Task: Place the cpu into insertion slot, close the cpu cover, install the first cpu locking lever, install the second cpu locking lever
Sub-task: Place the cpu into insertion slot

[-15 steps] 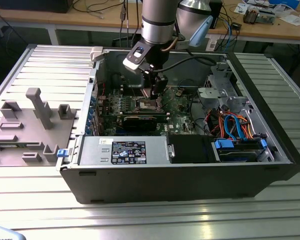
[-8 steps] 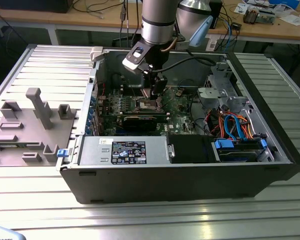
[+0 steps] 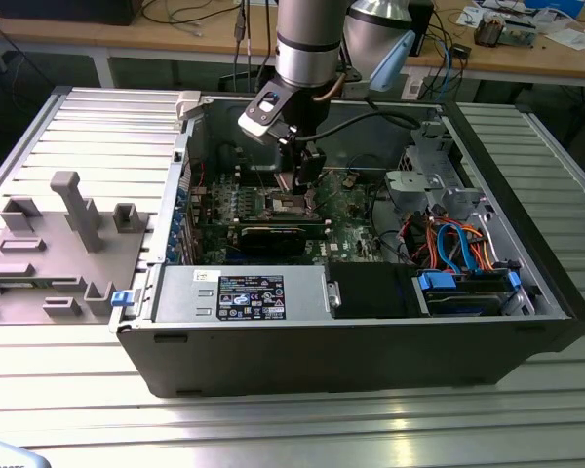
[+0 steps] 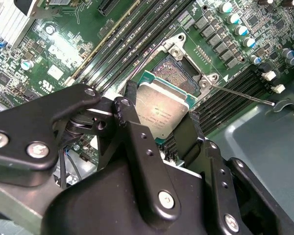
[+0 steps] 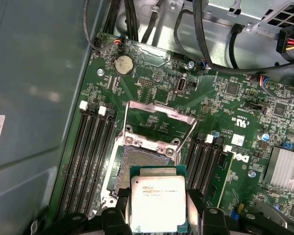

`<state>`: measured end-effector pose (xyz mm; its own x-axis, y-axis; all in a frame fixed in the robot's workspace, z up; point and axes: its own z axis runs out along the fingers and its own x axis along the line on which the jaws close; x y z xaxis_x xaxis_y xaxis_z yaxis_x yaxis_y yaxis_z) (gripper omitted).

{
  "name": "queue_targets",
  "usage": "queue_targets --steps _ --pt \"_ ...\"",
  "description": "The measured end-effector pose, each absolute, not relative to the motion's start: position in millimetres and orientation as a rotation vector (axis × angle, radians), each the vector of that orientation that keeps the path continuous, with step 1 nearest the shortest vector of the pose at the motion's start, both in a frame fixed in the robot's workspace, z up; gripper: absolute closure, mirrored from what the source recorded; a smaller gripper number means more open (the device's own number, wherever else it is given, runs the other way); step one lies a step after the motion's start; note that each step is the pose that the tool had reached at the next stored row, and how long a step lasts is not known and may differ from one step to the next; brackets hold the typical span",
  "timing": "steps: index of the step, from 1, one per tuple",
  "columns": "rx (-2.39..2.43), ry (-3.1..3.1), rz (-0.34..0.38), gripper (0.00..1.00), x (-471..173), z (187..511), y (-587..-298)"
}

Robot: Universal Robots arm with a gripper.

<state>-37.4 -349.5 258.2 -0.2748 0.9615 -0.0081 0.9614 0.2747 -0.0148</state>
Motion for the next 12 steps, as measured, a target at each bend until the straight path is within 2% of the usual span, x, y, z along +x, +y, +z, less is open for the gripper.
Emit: queue_targets --steps 12 --pt "-1.931 -2.474 0.026 0.45 -37.4 255.1 -346.2"
